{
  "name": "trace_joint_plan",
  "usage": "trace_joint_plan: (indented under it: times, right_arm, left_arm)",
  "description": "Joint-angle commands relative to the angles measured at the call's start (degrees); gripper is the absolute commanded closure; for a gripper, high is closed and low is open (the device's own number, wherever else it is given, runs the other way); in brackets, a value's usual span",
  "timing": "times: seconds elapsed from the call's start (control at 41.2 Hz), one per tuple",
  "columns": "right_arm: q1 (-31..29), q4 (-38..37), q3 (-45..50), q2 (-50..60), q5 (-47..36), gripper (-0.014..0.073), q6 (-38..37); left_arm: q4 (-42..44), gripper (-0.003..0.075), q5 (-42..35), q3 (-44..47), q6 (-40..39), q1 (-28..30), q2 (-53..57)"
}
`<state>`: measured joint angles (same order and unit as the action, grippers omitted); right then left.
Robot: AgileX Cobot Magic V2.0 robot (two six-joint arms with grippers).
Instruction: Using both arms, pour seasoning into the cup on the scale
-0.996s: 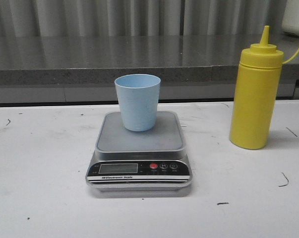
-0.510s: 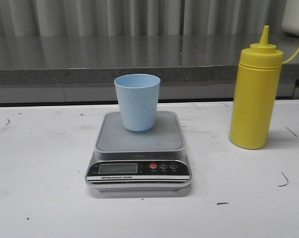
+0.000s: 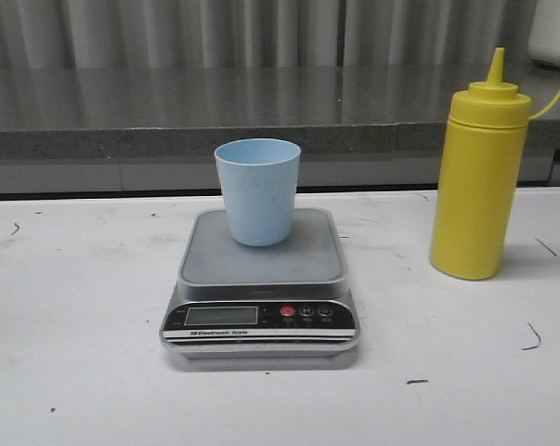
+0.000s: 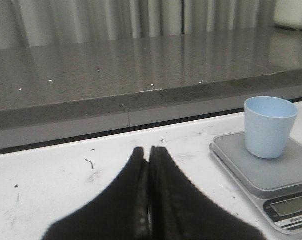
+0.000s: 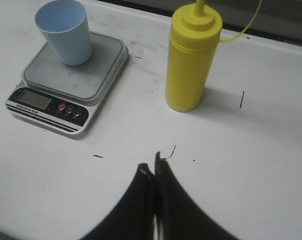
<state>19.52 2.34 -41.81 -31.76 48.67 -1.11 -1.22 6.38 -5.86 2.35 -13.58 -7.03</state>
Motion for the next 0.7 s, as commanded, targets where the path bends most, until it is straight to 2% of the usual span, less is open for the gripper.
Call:
trace_joint_plan:
  times: [0.0,0.17,0.34,0.68]
  right_arm:
    - [-0.1,0.1,-1.4,-0.1,-3.9,0.071,0.4]
    - [-0.1,0.1,-1.4,-0.1,-3.8,0.071,0.4]
    - [-0.1,0.1,-1.4,-0.1,-3.8,0.071,0.4]
    - [-0.1,0.1,-1.4,-0.1,-3.8,0.071,0.4]
  left_arm:
    - [-2.4,0.074,-8.3,2.6,-0.3,2.8,2.4]
    - [-5.4,0.074,-9.4,7.3,-0.3,7.0,7.5]
    - [-5.6,0.074,-7.7,7.5,-0.3,9.1,8.4]
    - [-6.2,0.074,-7.7,7.5,-0.3,9.0,8.4]
